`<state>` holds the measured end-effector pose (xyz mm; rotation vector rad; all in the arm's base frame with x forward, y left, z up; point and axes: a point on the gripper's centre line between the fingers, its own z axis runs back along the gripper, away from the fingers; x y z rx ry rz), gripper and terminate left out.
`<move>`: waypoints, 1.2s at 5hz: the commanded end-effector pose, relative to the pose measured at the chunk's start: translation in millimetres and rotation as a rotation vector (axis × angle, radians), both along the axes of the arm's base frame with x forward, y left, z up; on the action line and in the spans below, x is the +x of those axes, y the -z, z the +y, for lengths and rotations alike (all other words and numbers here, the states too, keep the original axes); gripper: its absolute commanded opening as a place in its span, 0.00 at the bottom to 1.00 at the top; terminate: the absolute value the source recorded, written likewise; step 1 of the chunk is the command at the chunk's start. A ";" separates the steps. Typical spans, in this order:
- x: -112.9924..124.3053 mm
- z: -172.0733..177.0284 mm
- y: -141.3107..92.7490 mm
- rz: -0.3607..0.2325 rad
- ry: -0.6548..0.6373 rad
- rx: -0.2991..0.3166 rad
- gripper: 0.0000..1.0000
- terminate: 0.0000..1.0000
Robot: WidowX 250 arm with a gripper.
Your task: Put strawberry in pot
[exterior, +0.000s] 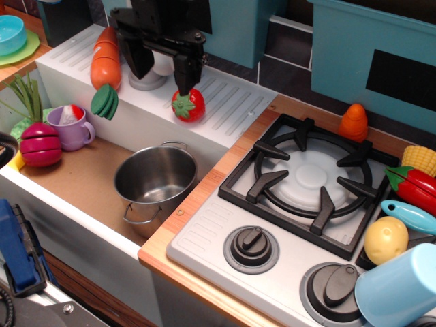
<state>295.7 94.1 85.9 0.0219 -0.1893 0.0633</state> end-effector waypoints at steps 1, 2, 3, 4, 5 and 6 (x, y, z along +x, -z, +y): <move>16.0 4.2 -4.5 -0.042 -0.011 0.003 1.00 0.00; 22.3 5.2 2.8 -0.056 -0.027 0.009 1.00 0.00; 31.5 9.6 10.1 -0.063 -0.035 0.003 1.00 0.00; 37.3 10.4 16.8 -0.082 -0.041 0.012 1.00 0.00; 40.4 11.4 22.3 -0.097 -0.043 0.005 1.00 0.00; 42.1 13.6 31.4 -0.113 -0.039 0.006 1.00 0.00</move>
